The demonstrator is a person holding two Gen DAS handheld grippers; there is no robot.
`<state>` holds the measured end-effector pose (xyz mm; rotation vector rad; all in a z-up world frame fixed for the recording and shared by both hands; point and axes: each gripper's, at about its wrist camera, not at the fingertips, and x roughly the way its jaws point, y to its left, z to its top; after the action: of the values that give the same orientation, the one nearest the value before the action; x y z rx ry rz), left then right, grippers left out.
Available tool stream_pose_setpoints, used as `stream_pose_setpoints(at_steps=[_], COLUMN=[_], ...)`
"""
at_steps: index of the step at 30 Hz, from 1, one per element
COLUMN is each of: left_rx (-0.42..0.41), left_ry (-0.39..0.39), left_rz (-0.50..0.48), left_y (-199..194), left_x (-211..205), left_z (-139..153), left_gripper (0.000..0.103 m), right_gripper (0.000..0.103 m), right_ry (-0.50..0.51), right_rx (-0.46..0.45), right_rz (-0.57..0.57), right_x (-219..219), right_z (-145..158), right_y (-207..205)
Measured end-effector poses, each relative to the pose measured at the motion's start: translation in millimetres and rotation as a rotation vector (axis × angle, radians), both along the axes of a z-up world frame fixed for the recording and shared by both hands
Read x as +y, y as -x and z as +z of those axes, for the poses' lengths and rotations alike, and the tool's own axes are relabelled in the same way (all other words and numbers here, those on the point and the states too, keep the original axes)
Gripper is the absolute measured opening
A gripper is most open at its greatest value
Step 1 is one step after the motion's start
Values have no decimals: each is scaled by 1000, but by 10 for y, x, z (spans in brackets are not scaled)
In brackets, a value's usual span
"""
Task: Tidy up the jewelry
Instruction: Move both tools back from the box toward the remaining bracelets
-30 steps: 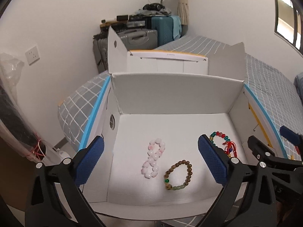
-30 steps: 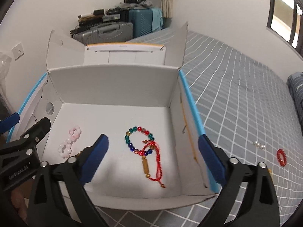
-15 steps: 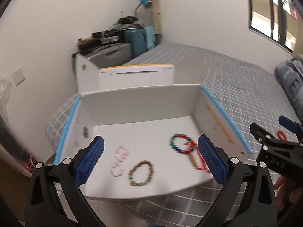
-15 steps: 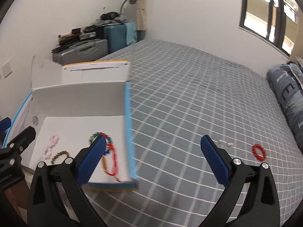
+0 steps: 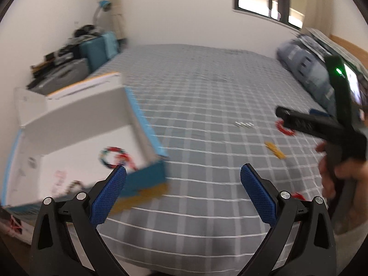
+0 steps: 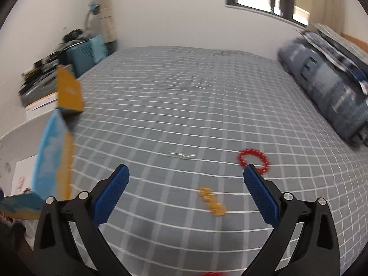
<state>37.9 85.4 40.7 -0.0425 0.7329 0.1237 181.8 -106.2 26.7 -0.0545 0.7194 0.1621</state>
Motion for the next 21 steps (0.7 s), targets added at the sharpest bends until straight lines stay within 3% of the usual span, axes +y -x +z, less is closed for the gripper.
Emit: stream_pose_setpoints(at_steps=[8, 14, 21], left_rx=[72, 121, 169], left_ry=[31, 73, 57], left_rz=[-141, -205, -264], left_y=[-208, -304, -403], left_x=[-733, -1088, -1381], left_z=[-482, -876, -1187], left_gripper=[97, 97, 97], right_gripper=[96, 96, 96], right_ry=[-48, -39, -25], right_rx=[54, 97, 188], right_rz=[-115, -165, -198], right_x=[-705, -1002, -1216], right_z=[-383, -645, -960], right_y=[-454, -831, -1264])
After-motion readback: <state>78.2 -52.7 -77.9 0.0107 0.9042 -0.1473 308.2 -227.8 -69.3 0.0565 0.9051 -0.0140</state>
